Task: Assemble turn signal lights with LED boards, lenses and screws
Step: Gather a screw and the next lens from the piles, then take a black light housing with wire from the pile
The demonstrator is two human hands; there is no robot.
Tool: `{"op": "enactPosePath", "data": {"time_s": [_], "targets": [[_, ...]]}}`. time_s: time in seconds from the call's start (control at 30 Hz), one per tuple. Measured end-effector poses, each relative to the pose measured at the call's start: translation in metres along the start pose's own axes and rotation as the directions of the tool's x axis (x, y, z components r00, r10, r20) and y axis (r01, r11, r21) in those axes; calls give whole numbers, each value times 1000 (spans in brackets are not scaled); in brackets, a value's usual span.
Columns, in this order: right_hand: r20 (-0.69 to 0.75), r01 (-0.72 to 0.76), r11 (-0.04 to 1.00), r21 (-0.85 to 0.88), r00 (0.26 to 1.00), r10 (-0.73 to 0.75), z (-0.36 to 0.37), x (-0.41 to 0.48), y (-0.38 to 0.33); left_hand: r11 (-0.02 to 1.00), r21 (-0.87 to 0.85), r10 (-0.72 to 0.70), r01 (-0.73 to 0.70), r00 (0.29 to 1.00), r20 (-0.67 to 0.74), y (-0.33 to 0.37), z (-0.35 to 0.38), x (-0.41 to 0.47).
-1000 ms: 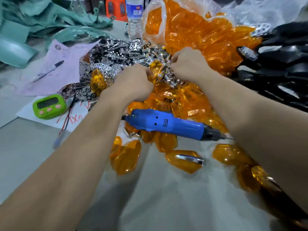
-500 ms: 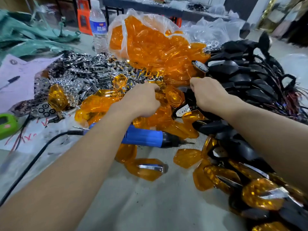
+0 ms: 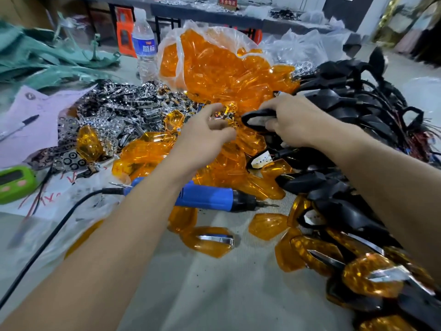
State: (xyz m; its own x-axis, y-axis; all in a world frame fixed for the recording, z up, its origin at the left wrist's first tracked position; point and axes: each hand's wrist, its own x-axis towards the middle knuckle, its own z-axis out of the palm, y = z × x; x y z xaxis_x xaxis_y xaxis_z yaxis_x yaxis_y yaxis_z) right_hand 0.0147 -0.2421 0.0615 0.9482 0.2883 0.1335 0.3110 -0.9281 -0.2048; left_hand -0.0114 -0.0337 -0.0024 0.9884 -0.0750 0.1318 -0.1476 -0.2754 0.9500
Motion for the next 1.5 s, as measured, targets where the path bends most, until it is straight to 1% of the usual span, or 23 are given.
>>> {"op": "enactPosePath", "data": {"time_s": [0.07, 0.13, 0.23, 0.3, 0.4, 0.43, 0.5, 0.53, 0.57, 0.6, 0.7, 0.77, 0.87, 0.9, 0.97, 1.03, 1.1, 1.13, 1.17, 1.23, 1.3, 1.4, 1.5], "targets": [[-29, 45, 999, 29, 999, -44, 5, -10, 5, 985, -171, -25, 35, 998, 65, 3, -3, -1], [-56, 73, 997, 39, 996, -71, 13, -15, 9, 993, -122, 24, -11, 994, 104, 7, 2, -3], [-84, 69, 996, 56, 994, -64, 22, -12, 6, 980, 102, 162, -168, 985, 66, 13, 24, -3], [-98, 70, 995, 72, 993, -63, 25, -11, 5, 920, 303, 240, -248, 969, 63, 15, 38, 3], [52, 31, 996, 89, 998, -35, 19, -14, 12, 792, 569, 190, -220, 975, 113, 13, 51, 15], [48, -3, 994, 107, 999, -3, 14, -12, 18, 735, 653, 158, -182, 983, 96, 11, 53, 19], [-142, -108, 991, 76, 983, 118, -1, -4, 36, 637, 765, 109, -95, 994, 33, 4, 57, 24], [-260, -185, 983, 3, 949, 180, -8, 2, 48, 607, 792, 92, -61, 996, 7, 1, 57, 25], [-322, -275, 957, -91, 918, 233, -14, 8, 59, 596, 802, 90, -47, 996, -8, -2, 57, 27], [-314, -352, 918, -185, 906, 284, -18, 13, 69, 606, 794, 99, -48, 995, -16, -3, 57, 27], [-159, -385, 861, -332, 923, 352, -17, 21, 86, 699, 711, 158, -77, 986, -49, 0, 57, 24], [-195, -323, 891, -319, 942, 272, -17, 20, 88, 737, 671, 164, -85, 985, -55, 1, 57, 22], [-302, -163, 975, -150, 947, 112, -20, 13, 69, 817, 572, 117, -71, 992, -44, 4, 54, 22], [-277, -86, 993, -79, 959, 61, -22, 10, 56, 876, 479, 95, -62, 994, -45, 6, 53, 22], [-173, 42, 998, 37, 984, -35, -23, 3, 24, 988, 148, 35, -30, 999, -31, 12, 51, 19], [-43, 91, 973, 211, 996, -83, -25, -6, -8, 964, -267, -3, 10, 1000, 26, 21, 44, 11], [88, 24, 840, 542, 992, -85, -26, -13, -33, 852, -524, 49, -11, 997, 59, 23, 31, 3], [141, -60, 683, 728, 988, -64, -25, -17, -44, 807, -591, 85, -21, 993, 81, 23, 23, -1], [191, -156, 474, 867, 981, -26, -23, -20, -54, 774, -633, 103, -11, 989, 109, 23, 15, -5], [315, -318, 60, 946, 948, 54, -18, -25, -75, 747, -663, 57, 54, 988, 145, 22, 0, -12], [427, -398, -209, 893, 896, 121, -10, -30, -95, 792, -600, -30, 109, 990, 140, 20, -12, -18], [506, -407, -397, 822, 843, 182, 5, -36, -122, 856, -498, -132, 137, 990, 46, 17, -28, -24], [525, -400, -498, 770, 840, 138, 23, -49, -146, 825, -542, -198, 161, 980, -10, 13, -43, -29]]}}
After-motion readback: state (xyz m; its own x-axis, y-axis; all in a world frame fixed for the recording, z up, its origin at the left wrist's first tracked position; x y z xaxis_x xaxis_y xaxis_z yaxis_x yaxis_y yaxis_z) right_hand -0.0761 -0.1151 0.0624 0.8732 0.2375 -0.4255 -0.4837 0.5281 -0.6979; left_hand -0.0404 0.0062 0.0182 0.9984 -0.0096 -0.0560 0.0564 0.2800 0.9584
